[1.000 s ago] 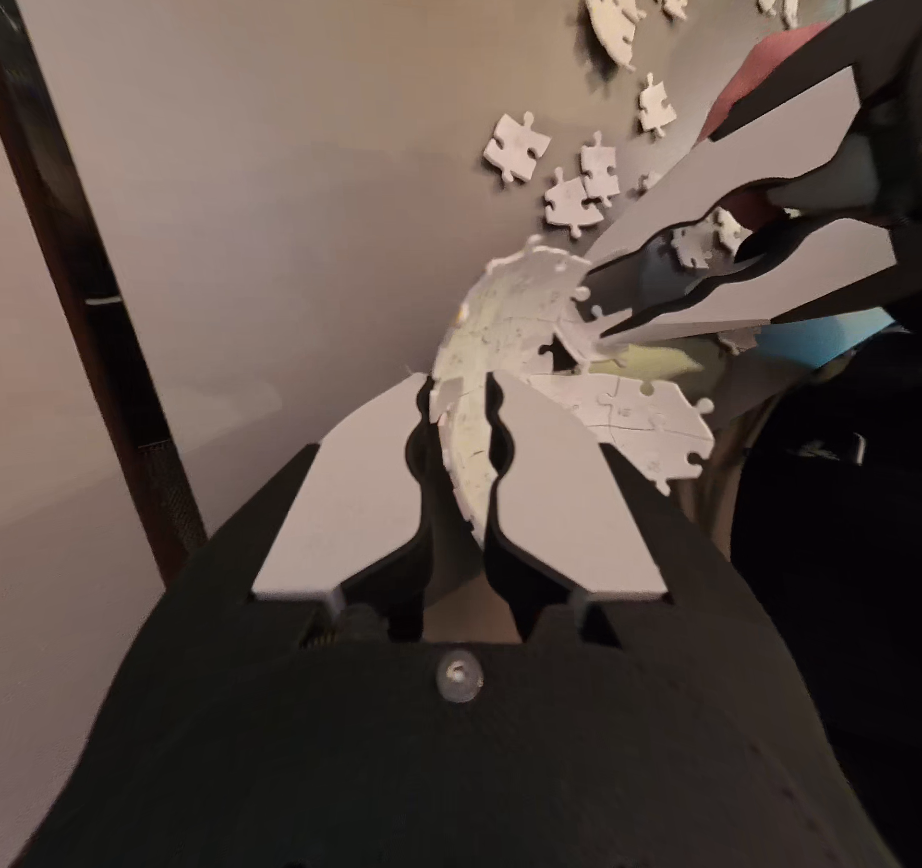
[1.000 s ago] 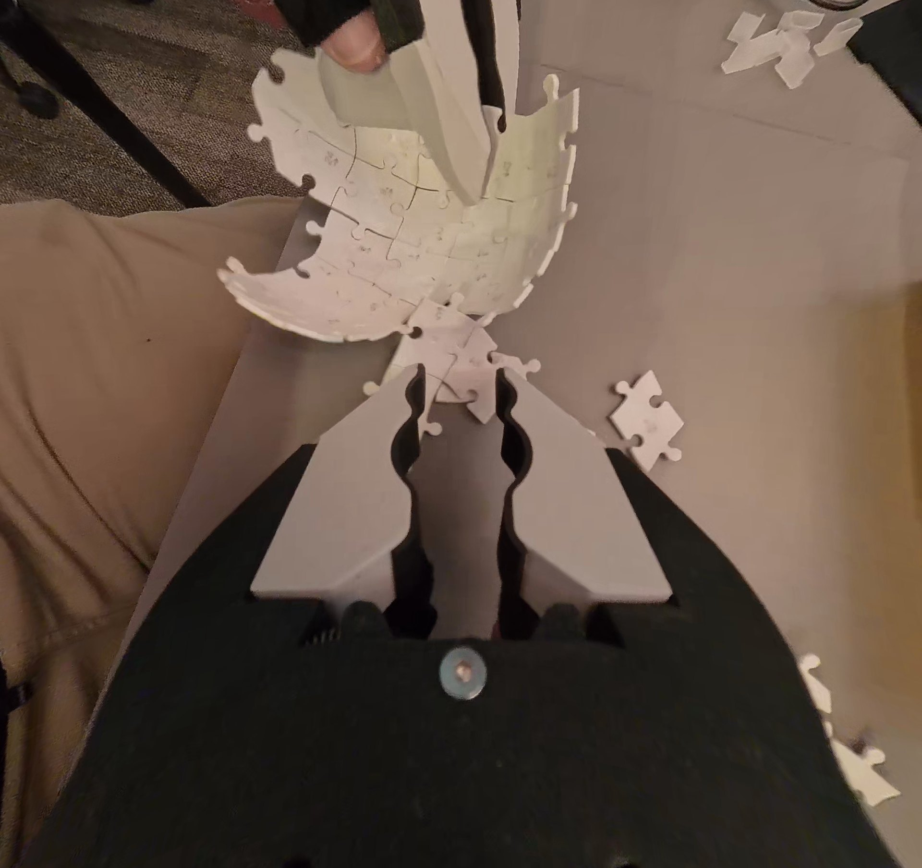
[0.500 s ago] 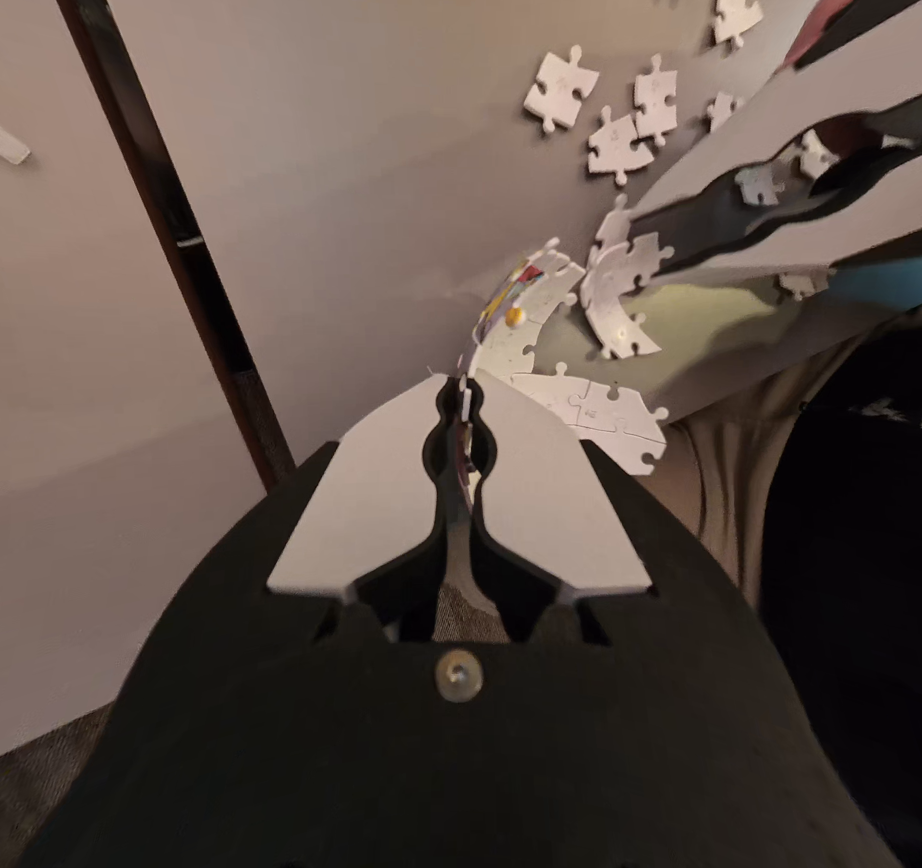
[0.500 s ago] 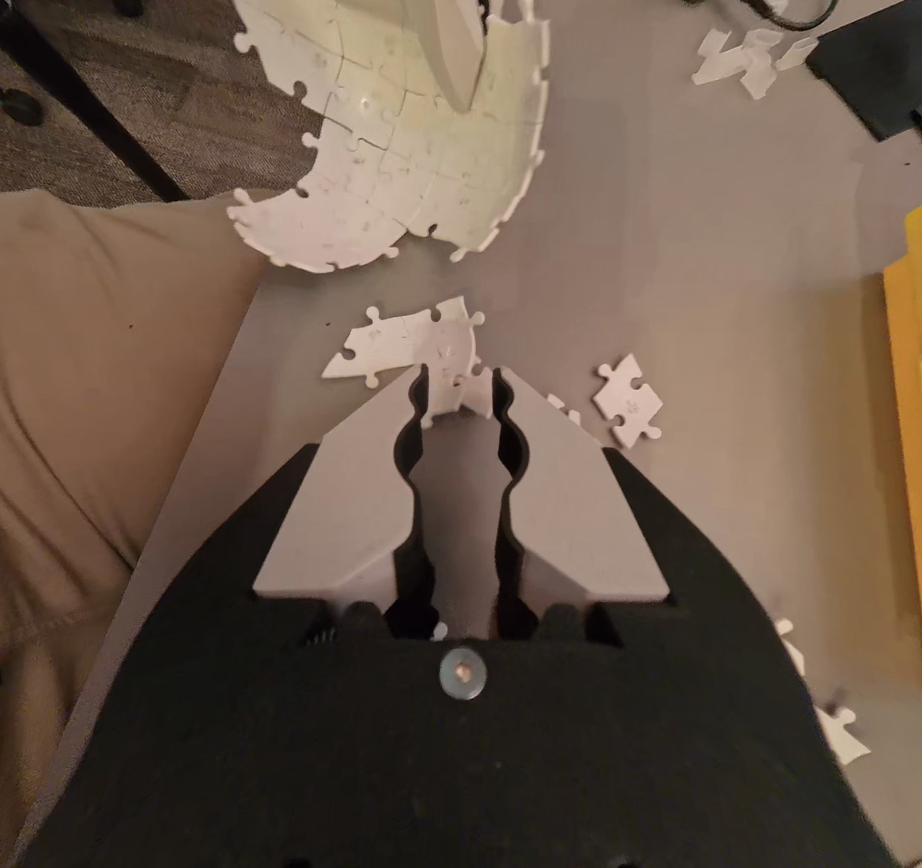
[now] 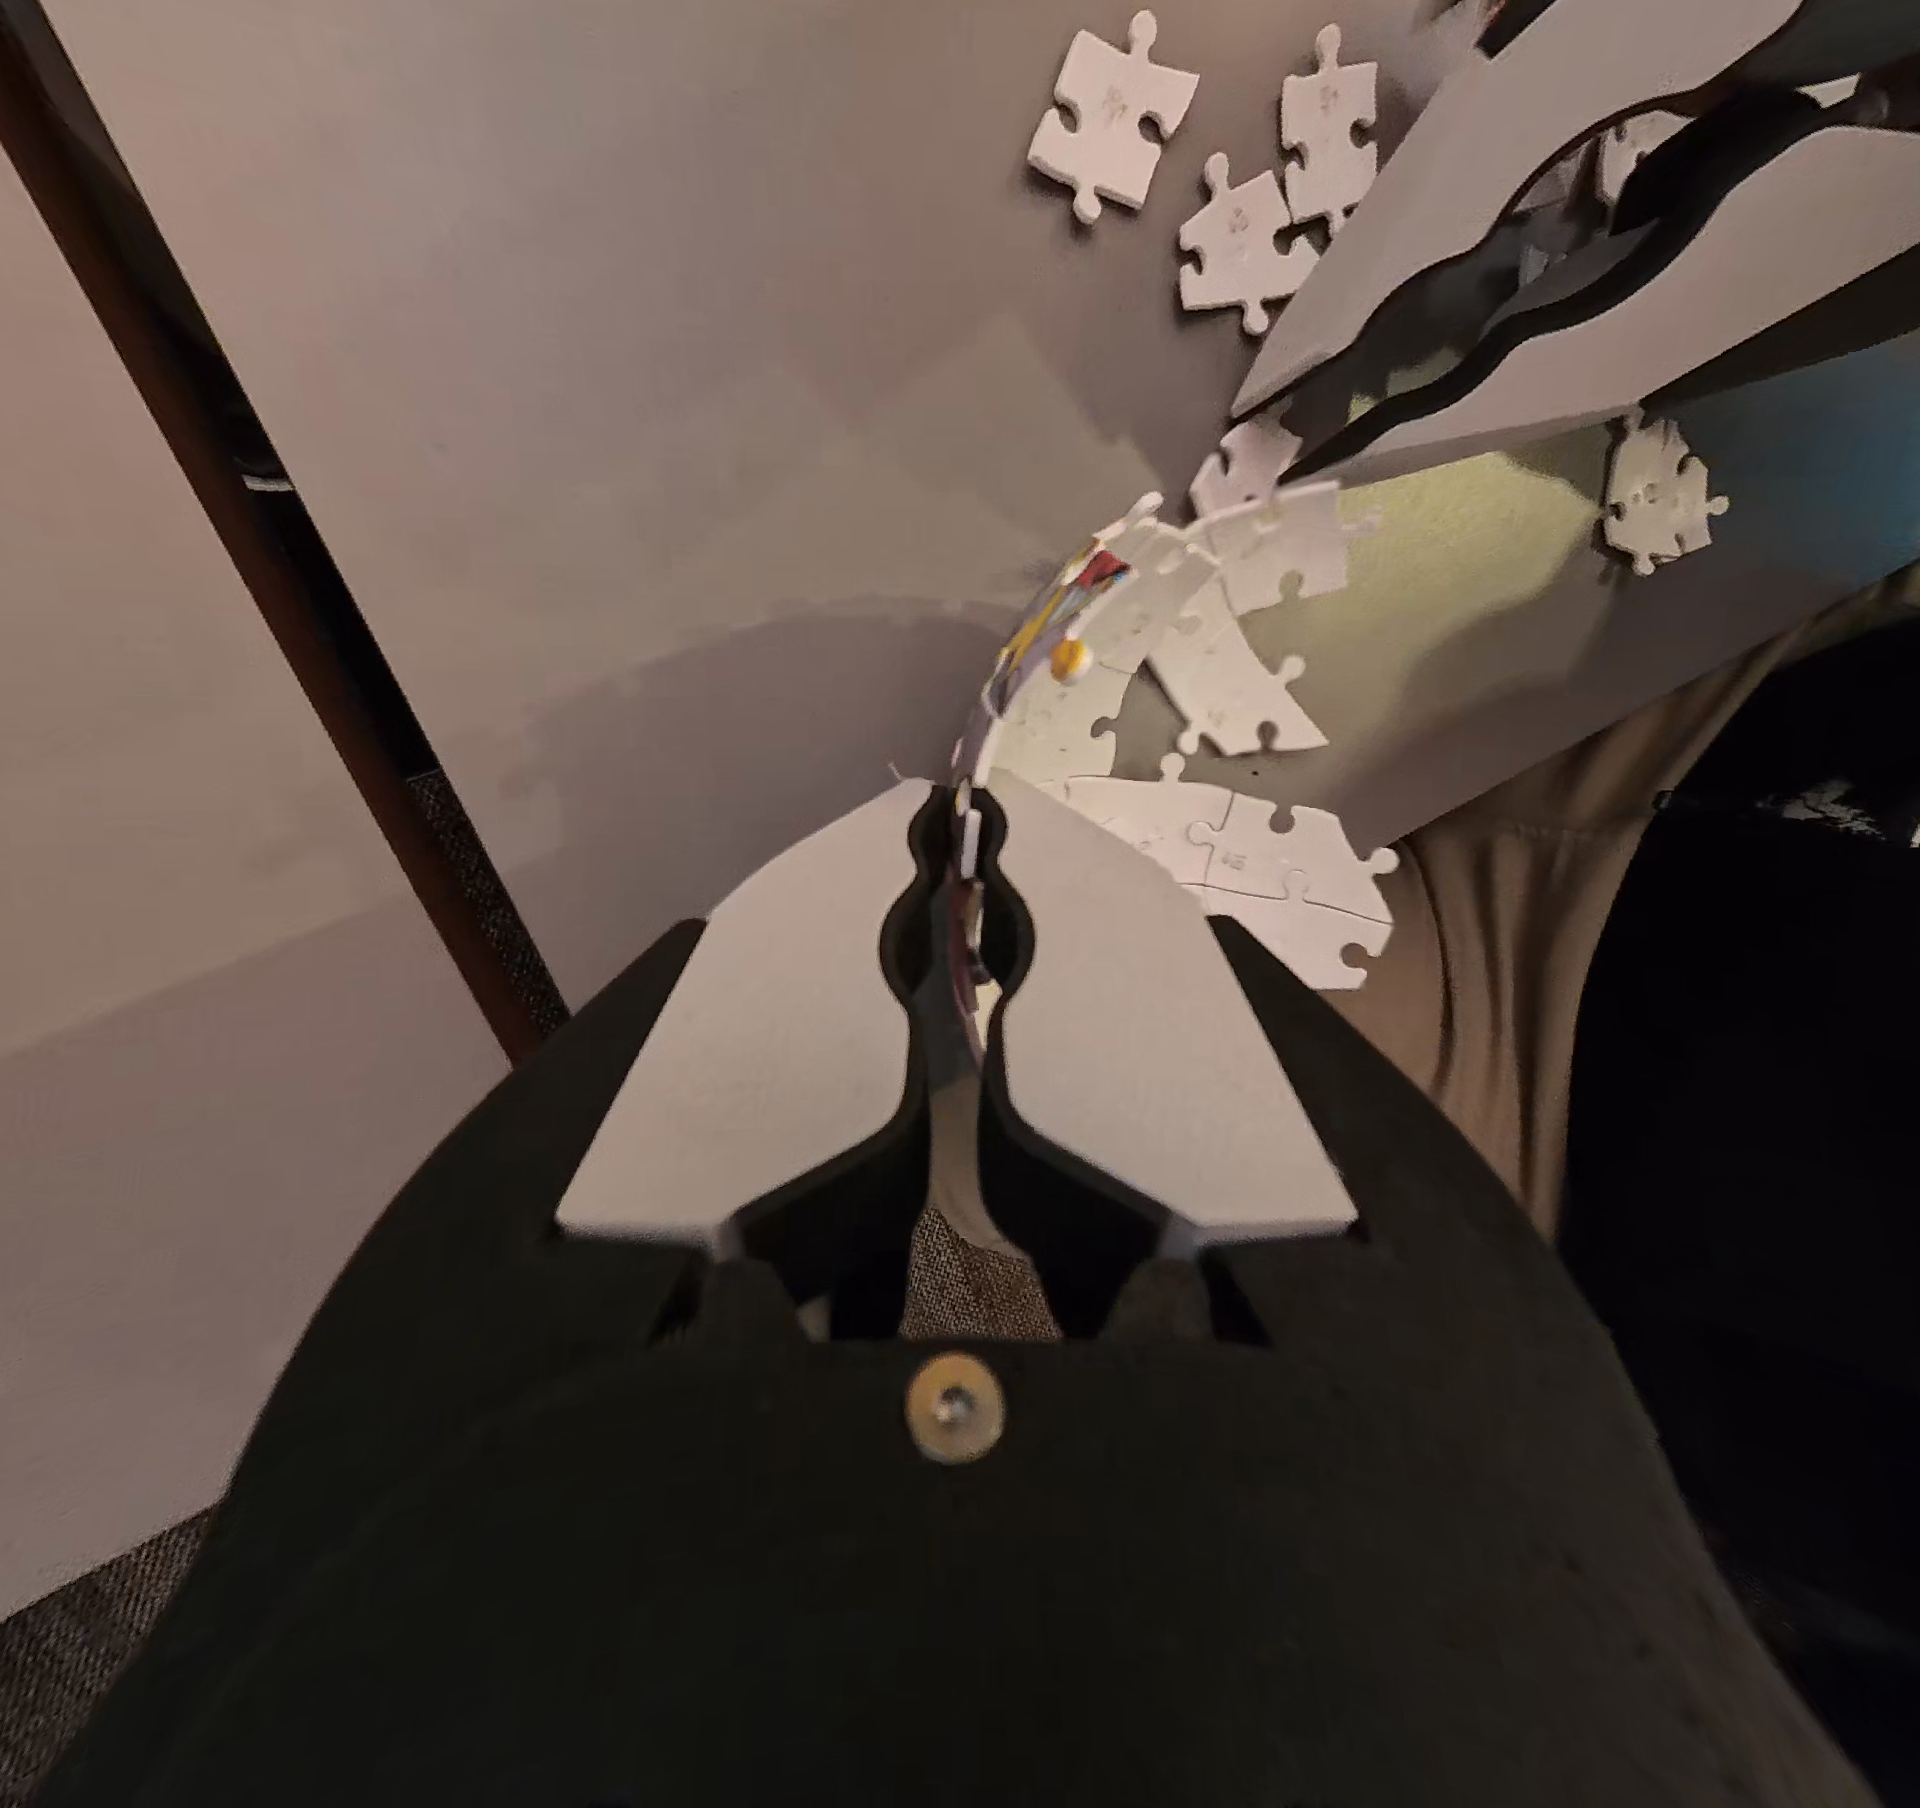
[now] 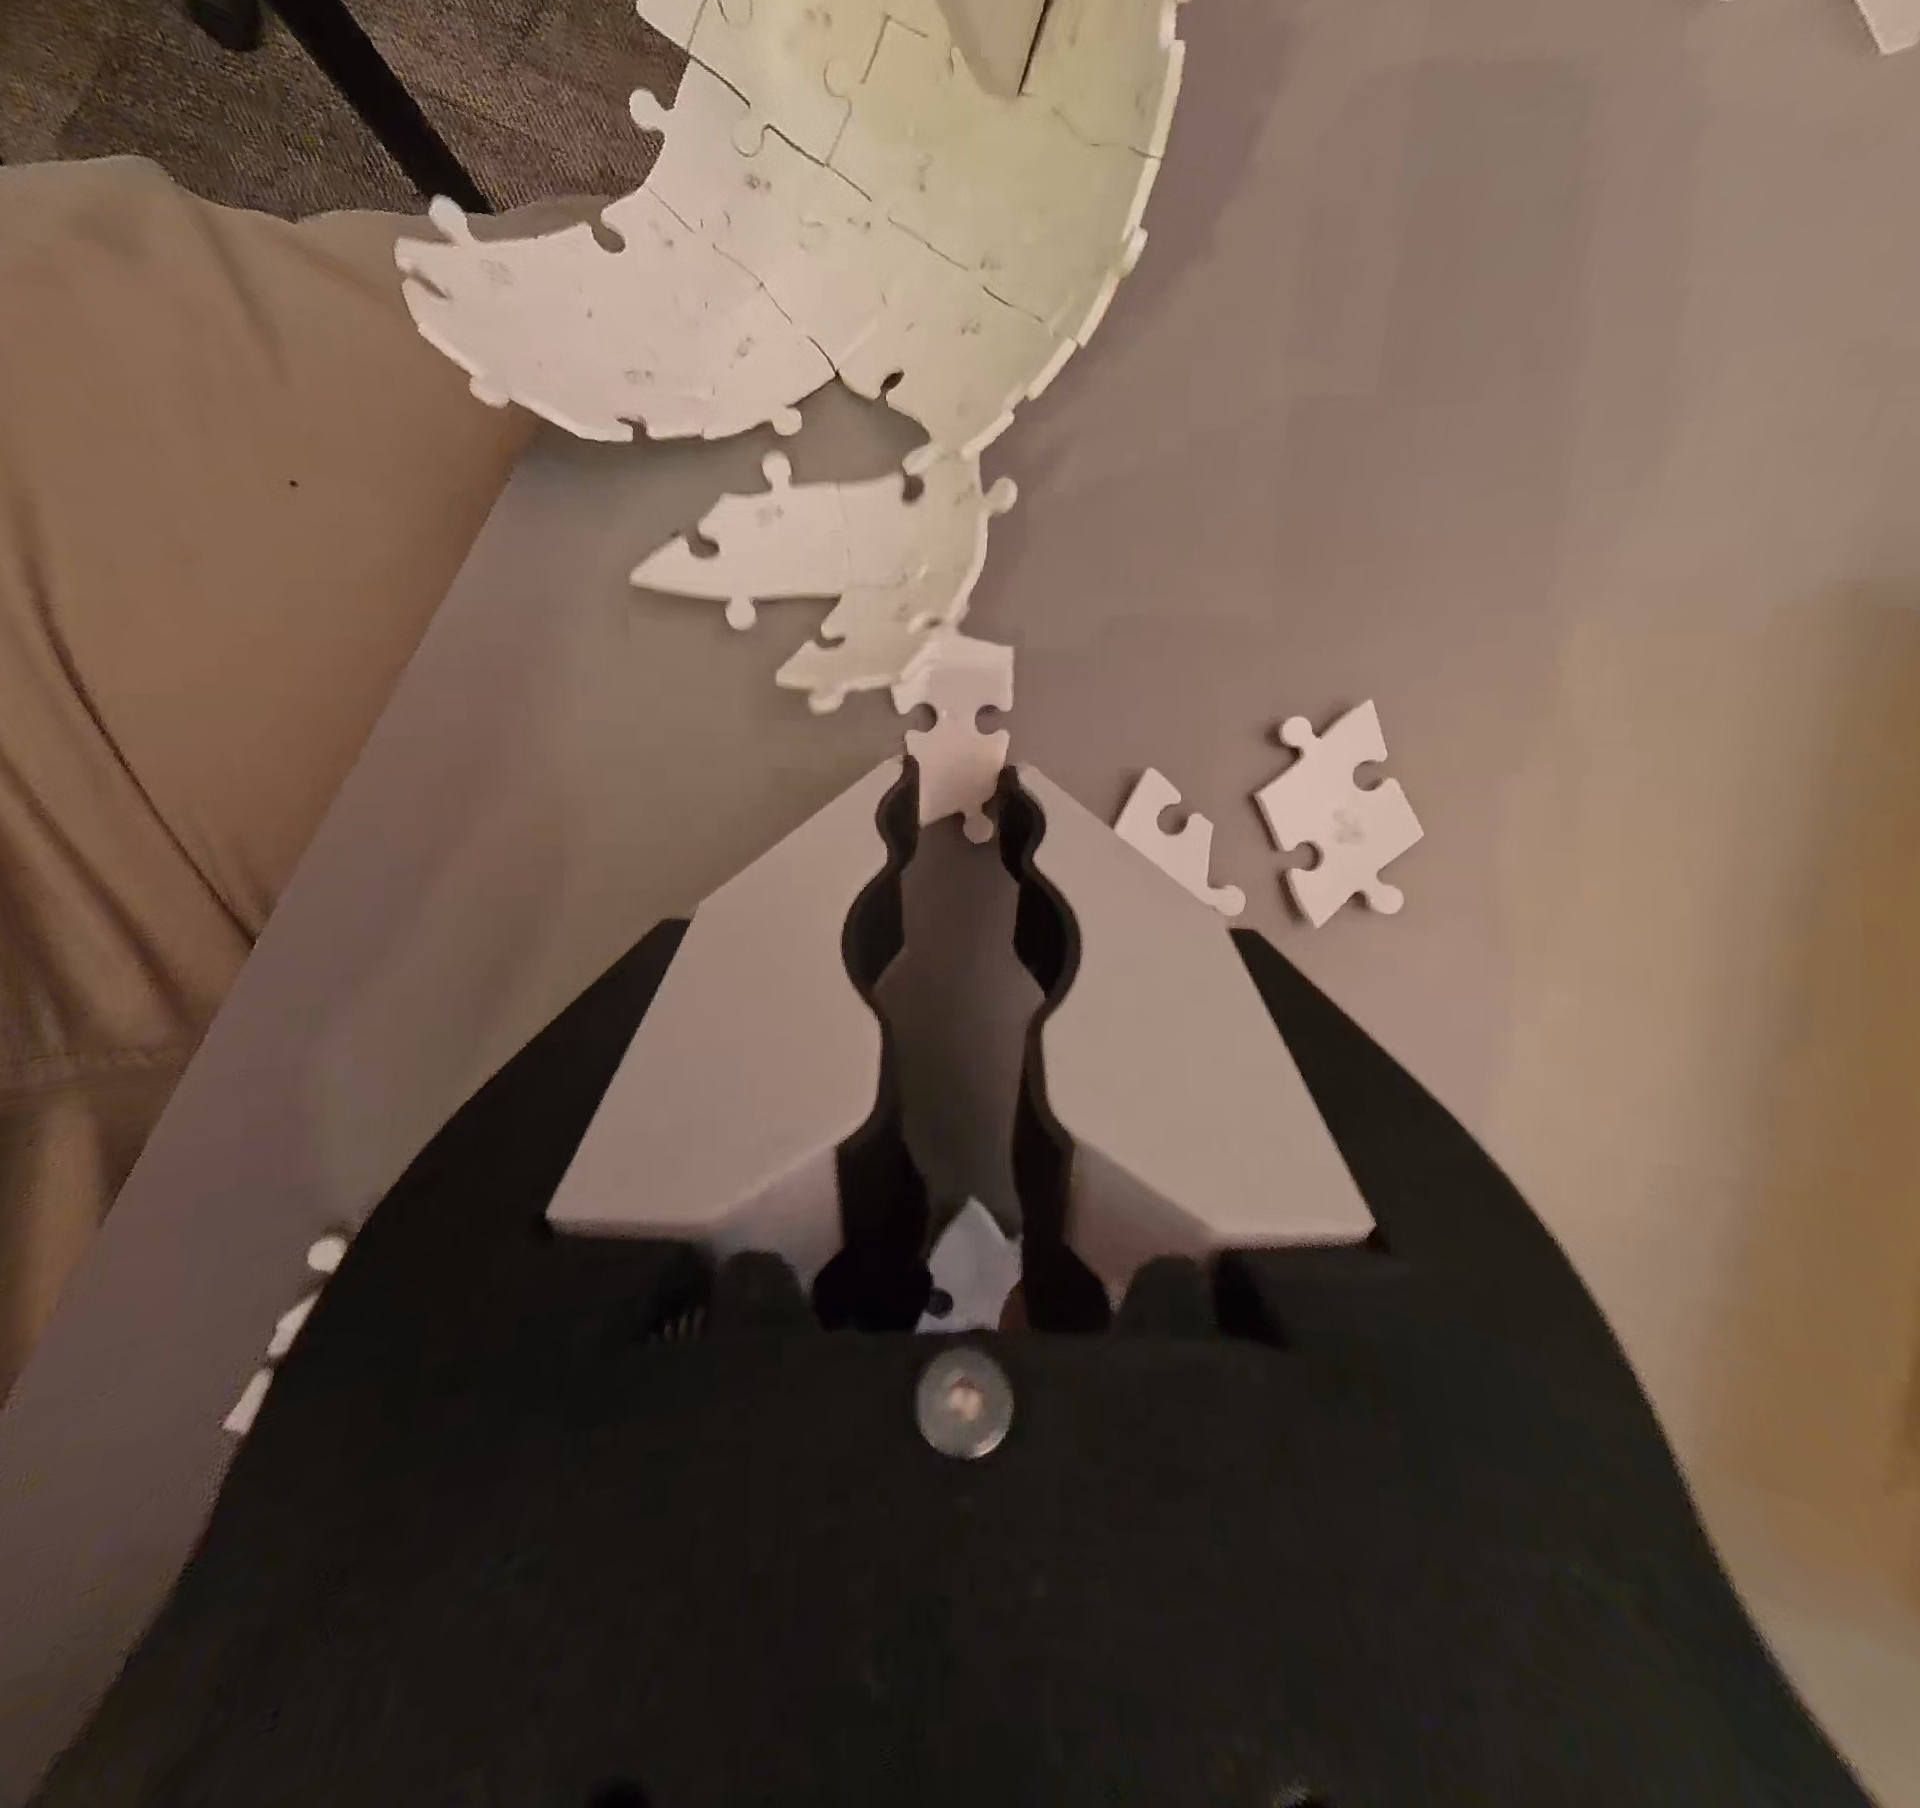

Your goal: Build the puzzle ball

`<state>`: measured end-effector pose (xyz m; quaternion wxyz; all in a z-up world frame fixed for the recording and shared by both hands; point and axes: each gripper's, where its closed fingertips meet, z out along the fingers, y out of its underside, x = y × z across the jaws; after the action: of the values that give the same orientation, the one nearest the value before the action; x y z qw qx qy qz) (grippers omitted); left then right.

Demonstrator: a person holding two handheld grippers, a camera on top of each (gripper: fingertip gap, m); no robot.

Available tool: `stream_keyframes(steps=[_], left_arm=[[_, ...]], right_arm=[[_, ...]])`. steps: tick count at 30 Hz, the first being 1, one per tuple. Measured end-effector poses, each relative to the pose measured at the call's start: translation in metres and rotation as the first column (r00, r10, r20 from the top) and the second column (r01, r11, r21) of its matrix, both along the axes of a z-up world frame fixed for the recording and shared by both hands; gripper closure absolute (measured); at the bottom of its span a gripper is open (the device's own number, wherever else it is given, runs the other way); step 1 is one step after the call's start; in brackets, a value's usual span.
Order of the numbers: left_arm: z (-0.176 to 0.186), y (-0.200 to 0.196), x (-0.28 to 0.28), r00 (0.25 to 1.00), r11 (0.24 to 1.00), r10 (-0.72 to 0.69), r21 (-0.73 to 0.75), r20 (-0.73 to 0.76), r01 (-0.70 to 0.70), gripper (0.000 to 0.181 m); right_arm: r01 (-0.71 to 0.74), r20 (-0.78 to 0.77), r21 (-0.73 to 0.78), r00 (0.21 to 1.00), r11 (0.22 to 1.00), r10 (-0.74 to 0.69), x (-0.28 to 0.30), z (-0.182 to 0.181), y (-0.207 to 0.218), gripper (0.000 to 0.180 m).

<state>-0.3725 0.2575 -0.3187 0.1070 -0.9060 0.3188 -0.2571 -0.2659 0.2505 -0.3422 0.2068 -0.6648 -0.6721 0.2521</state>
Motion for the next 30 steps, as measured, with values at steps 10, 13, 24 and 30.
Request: stream_keyframes(steps=[10,13,24,30], left_arm=[[-0.003,-0.003,-0.008,1.000,1.000,-0.009,-0.024,-0.022,0.008,0.177],[-0.001,-0.001,-0.013,0.999,1.000,0.004,-0.017,-0.033,-0.005,0.177],[0.001,-0.002,-0.012,0.999,1.000,-0.003,-0.008,-0.034,0.002,0.178],[-0.003,-0.006,-0.007,0.999,0.999,-0.028,-0.046,-0.027,0.027,0.177]], right_arm=[[0.043,0.186,0.146,0.980,0.988,-0.070,0.081,0.017,0.026,0.174],[0.006,0.026,0.069,1.000,0.998,-0.008,0.036,0.037,-0.017,0.174],[0.214,0.189,0.001,0.959,0.977,-0.210,0.081,-0.002,0.009,0.180],[0.181,0.058,-0.003,0.982,0.984,-0.180,0.047,0.034,-0.012,0.172]])
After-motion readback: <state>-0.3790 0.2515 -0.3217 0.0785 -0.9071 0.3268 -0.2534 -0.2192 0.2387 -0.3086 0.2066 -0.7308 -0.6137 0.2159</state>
